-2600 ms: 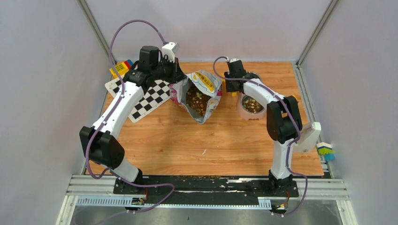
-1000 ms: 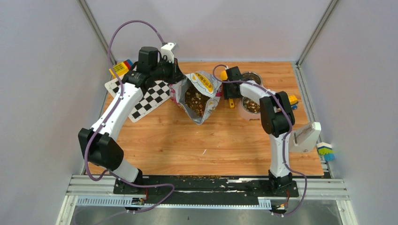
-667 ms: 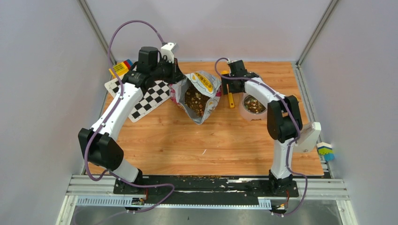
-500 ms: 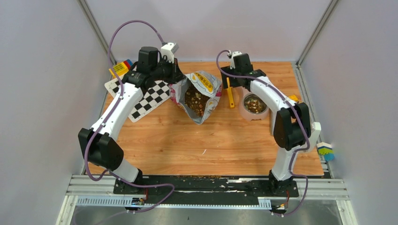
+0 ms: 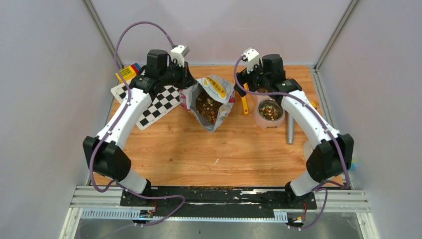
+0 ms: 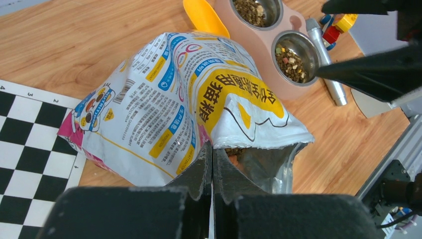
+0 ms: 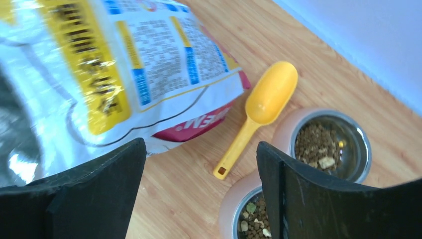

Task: Serve the pet food
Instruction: Place the spatula at the center of the board, then close the pet food bag at the center of the board.

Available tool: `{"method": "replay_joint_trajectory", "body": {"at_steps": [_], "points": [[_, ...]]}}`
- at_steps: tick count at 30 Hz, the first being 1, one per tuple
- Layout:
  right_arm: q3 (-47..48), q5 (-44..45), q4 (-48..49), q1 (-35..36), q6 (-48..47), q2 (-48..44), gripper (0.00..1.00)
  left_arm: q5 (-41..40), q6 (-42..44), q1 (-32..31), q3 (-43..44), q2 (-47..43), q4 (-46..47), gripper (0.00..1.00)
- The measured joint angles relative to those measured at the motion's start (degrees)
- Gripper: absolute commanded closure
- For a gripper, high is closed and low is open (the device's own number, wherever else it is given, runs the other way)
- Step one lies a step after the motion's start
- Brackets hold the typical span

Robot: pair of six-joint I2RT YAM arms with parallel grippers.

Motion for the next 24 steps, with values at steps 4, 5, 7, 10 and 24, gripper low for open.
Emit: {"method": "replay_joint_trajectory", "body": {"at_steps": [4, 5, 7, 10, 24], "points": [[-6.0, -7.5, 2.9, 0.1, -5.2, -7.0, 0.17, 0.0, 0.0, 0.0, 0.0, 0.0, 0.0, 1.00], [-8.3, -10.0, 4.5, 0.2, -7.1, -9.2, 0.17, 0.0, 0.0, 0.0, 0.0, 0.0, 0.0, 1.00], [-11.9, -14.4, 6.3, 0.4, -10.7, -12.6, 0.17, 0.0, 0.0, 0.0, 0.0, 0.0, 0.0, 1.00], [-15.0, -21.3, 7.3, 1.1, -16.1, -15.8, 0.18, 0.0, 0.0, 0.0, 0.0, 0.0, 0.0, 1.00], [-15.4, -27.0, 2.6, 5.8, -38.9, -13.6, 0.26, 0.3, 0.0, 0.0, 0.0, 0.0, 0.0, 1.00]]}}
